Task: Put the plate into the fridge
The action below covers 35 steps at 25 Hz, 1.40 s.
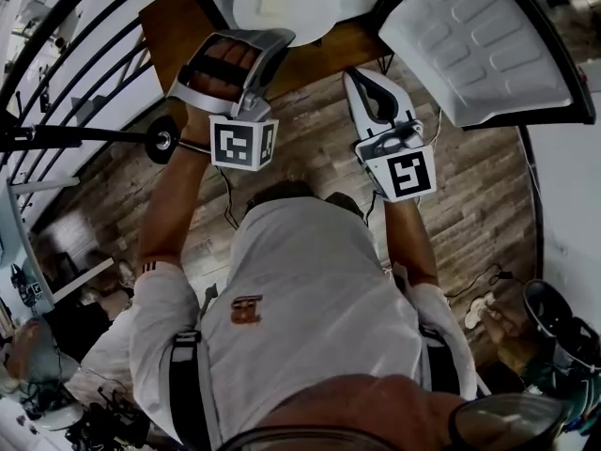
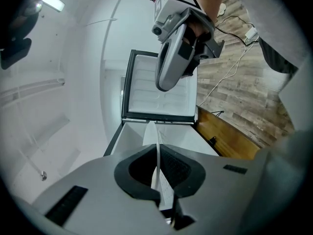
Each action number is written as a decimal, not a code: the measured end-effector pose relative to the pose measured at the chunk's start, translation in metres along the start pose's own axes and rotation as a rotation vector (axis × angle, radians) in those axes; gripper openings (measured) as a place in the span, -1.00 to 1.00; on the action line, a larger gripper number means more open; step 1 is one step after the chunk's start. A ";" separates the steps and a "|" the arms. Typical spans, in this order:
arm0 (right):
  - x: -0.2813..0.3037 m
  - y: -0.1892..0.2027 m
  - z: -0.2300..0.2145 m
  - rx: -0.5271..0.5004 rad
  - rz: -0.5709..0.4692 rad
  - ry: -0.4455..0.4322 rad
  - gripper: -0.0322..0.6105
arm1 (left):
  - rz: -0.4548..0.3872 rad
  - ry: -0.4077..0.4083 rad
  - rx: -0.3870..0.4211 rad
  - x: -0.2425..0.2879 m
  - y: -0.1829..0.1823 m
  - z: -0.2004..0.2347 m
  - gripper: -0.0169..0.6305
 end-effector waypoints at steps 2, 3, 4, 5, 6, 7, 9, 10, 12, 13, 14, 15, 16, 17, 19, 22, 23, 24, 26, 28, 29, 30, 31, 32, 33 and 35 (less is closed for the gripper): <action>0.010 -0.002 -0.003 0.000 -0.016 0.007 -0.80 | -0.002 0.002 0.001 0.008 0.007 0.000 -0.87; 0.013 -0.001 -0.004 -0.003 -0.015 0.008 -0.80 | -0.002 0.003 0.000 0.011 0.010 0.000 -0.87; 0.016 0.000 -0.004 -0.006 -0.008 0.009 -0.80 | -0.001 0.004 -0.001 0.014 0.013 0.000 -0.87; 0.019 0.003 -0.004 -0.011 0.006 0.008 -0.80 | -0.001 0.004 -0.003 0.016 0.017 0.001 -0.87; 0.022 0.006 -0.003 -0.015 0.023 0.006 -0.80 | 0.000 0.004 -0.005 0.018 0.021 0.001 -0.87; 0.025 0.008 -0.003 -0.019 0.035 0.005 -0.80 | 0.002 0.003 -0.008 0.021 0.026 0.002 -0.87; 0.032 0.010 -0.006 -0.021 0.040 0.011 -0.80 | 0.003 0.004 -0.011 0.028 0.033 0.005 -0.87; 0.035 0.010 -0.010 -0.019 0.036 0.017 -0.80 | 0.004 0.006 -0.012 0.034 0.036 0.005 -0.87; 0.040 0.009 -0.020 -0.008 0.016 0.033 -0.80 | 0.004 0.012 -0.013 0.047 0.038 0.007 -0.87; 0.043 0.010 -0.024 -0.005 0.011 0.038 -0.80 | 0.005 0.014 -0.012 0.053 0.040 0.007 -0.87; 0.044 0.011 -0.027 -0.003 0.009 0.042 -0.80 | 0.007 0.015 -0.011 0.057 0.042 0.008 -0.87; 0.046 0.012 -0.029 0.000 0.007 0.044 -0.80 | 0.011 0.016 -0.011 0.061 0.044 0.008 -0.87; 0.047 0.014 -0.030 0.002 0.007 0.045 -0.80 | 0.015 0.017 -0.013 0.064 0.047 0.008 -0.87; 0.047 0.017 -0.030 0.004 0.014 0.043 -0.80 | 0.020 0.018 -0.016 0.068 0.049 0.007 -0.87; 0.048 0.023 -0.034 0.007 0.021 0.037 -0.80 | 0.030 0.022 -0.025 0.078 0.050 0.007 -0.87; 0.053 0.022 -0.041 0.018 0.005 0.029 -0.80 | 0.051 0.024 -0.029 0.095 0.052 0.007 -0.87; 0.053 0.022 -0.042 0.019 0.004 0.023 -0.80 | 0.061 0.024 -0.028 0.099 0.054 0.007 -0.87; 0.054 0.022 -0.042 0.018 0.006 0.015 -0.80 | 0.071 0.025 -0.029 0.103 0.055 0.007 -0.87; 0.054 0.022 -0.045 0.016 0.008 -0.002 -0.80 | 0.087 0.032 -0.040 0.109 0.057 0.006 -0.87; 0.055 0.023 -0.051 0.013 0.009 -0.017 -0.80 | 0.105 0.039 -0.048 0.117 0.059 0.005 -0.87; 0.056 0.023 -0.055 0.013 0.008 -0.024 -0.80 | 0.115 0.042 -0.050 0.121 0.060 0.004 -0.87; 0.057 0.023 -0.059 0.013 0.006 -0.032 -0.80 | 0.125 0.044 -0.053 0.126 0.060 0.004 -0.87; 0.058 0.021 -0.064 0.012 0.002 -0.040 -0.80 | 0.135 0.046 -0.054 0.131 0.061 0.004 -0.87; 0.059 0.020 -0.068 0.011 -0.002 -0.047 -0.80 | 0.146 0.047 -0.056 0.135 0.062 0.005 -0.87; 0.059 0.019 -0.072 0.010 -0.004 -0.054 -0.80 | 0.157 0.048 -0.059 0.140 0.063 0.006 -0.87; 0.060 0.019 -0.080 0.010 -0.005 -0.068 -0.80 | 0.179 0.050 -0.068 0.149 0.065 0.007 -0.87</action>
Point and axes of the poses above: the fingertips, and each gripper's own axes: x forward along the fingers, z to its left, y out of its underside, the point moved 1 cm from there along -x, backward along the fingers, and after that the axes turned 3 degrees about y, right-handed, at the moved point
